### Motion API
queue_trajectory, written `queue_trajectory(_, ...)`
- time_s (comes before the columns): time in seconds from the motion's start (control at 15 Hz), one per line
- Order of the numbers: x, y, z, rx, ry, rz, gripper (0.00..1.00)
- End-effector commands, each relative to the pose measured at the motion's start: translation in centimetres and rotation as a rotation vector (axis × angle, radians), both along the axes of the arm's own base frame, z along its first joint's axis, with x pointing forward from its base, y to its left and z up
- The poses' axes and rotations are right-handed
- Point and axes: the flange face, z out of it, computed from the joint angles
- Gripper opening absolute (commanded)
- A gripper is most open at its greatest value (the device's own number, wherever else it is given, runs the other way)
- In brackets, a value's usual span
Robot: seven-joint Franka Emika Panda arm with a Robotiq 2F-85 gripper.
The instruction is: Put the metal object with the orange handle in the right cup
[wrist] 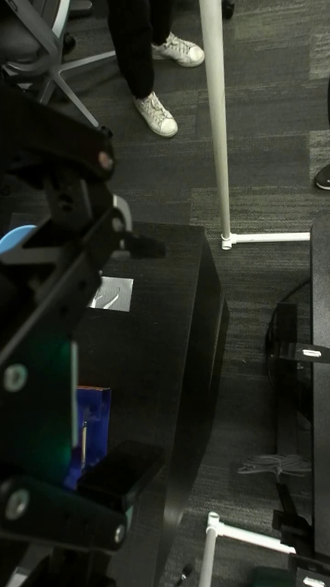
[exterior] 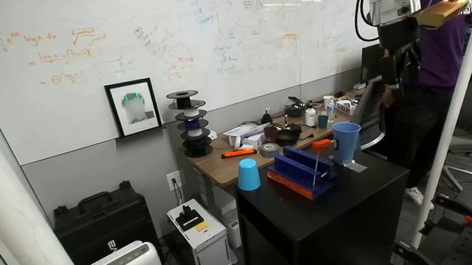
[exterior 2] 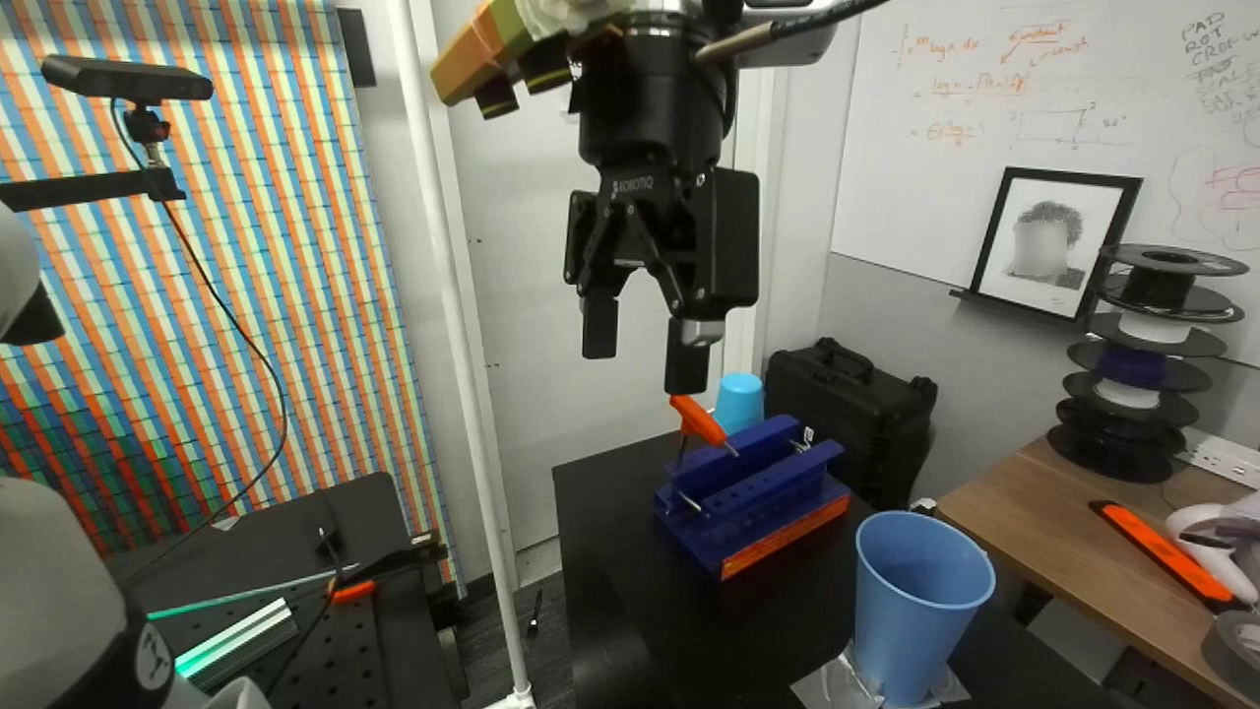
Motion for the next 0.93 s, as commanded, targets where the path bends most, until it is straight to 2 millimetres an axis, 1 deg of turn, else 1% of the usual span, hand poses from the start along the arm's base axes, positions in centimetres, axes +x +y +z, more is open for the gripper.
queue_trajectory(0.0,0.0,0.0,0.0,0.000,0.001,0.000,1.00)
queue_trajectory(0.07,0.0,0.0,0.0,0.000,0.001,0.000,1.00)
queue_trajectory(0.13,0.5,0.5,0.3,0.022,-0.009,0.102,1.00)
queue_trajectory(0.4,3.5,3.3,0.3,0.037,-0.050,0.321,1.00)
queue_trajectory(0.6,5.8,5.8,-0.4,0.054,-0.096,0.480,1.00)
queue_trajectory(0.73,7.4,6.8,-1.4,0.084,-0.130,0.579,1.00)
queue_trajectory(0.87,8.5,7.7,-2.6,0.117,-0.164,0.677,1.00)
